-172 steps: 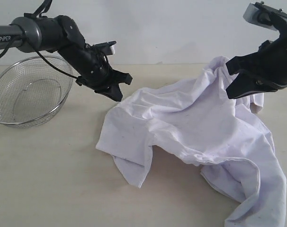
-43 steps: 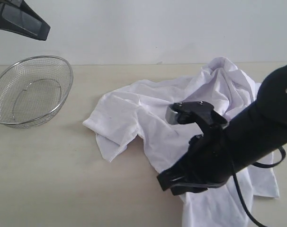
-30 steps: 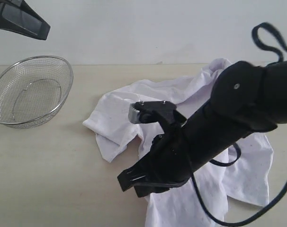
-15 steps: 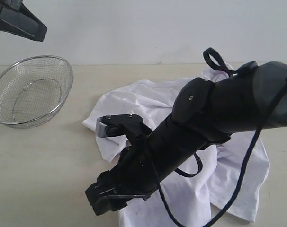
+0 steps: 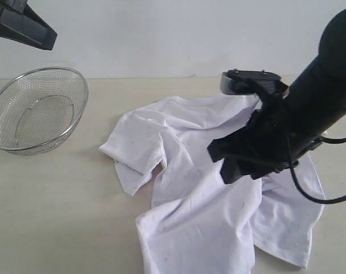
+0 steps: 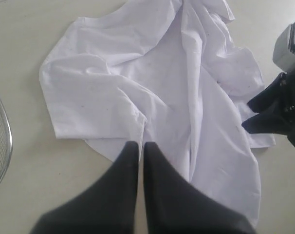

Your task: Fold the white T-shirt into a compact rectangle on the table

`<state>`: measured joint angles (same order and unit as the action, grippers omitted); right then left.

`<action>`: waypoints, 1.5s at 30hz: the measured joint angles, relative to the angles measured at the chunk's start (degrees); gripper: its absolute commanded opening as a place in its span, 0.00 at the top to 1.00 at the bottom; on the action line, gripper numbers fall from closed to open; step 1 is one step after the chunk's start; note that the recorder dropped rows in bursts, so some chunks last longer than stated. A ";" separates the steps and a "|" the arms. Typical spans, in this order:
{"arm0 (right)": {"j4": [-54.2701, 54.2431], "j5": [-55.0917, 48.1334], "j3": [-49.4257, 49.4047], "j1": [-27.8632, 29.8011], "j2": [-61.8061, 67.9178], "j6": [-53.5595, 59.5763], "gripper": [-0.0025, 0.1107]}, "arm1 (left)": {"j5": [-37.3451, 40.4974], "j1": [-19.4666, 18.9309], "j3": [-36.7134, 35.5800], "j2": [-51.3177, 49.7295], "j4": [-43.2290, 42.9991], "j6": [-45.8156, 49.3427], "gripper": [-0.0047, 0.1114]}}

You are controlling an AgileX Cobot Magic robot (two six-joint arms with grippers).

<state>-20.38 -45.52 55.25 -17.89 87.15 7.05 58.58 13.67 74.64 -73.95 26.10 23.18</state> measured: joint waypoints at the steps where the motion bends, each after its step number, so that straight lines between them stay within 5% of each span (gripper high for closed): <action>1: 0.98 -0.62 0.00 0.99 0.00 -0.62 0.56 | 0.00 0.00 0.00 0.00 0.00 0.00 0.92; 16: 9.92 1.37 -11.16 4.82 4.70 -7.57 0.56 | 0.00 0.00 0.00 0.00 0.00 0.00 0.92; 40: 12.05 7.54 -15.19 5.05 9.97 -11.68 0.56 | 0.00 0.00 0.00 0.00 0.00 0.00 0.92; 45: 12.47 7.18 -14.84 5.16 10.60 -11.79 0.73 | 0.00 0.00 0.00 0.00 0.00 0.00 0.92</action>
<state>-7.91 -38.34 40.41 -12.73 97.75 -4.74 58.58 13.67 74.64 -73.95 26.10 23.18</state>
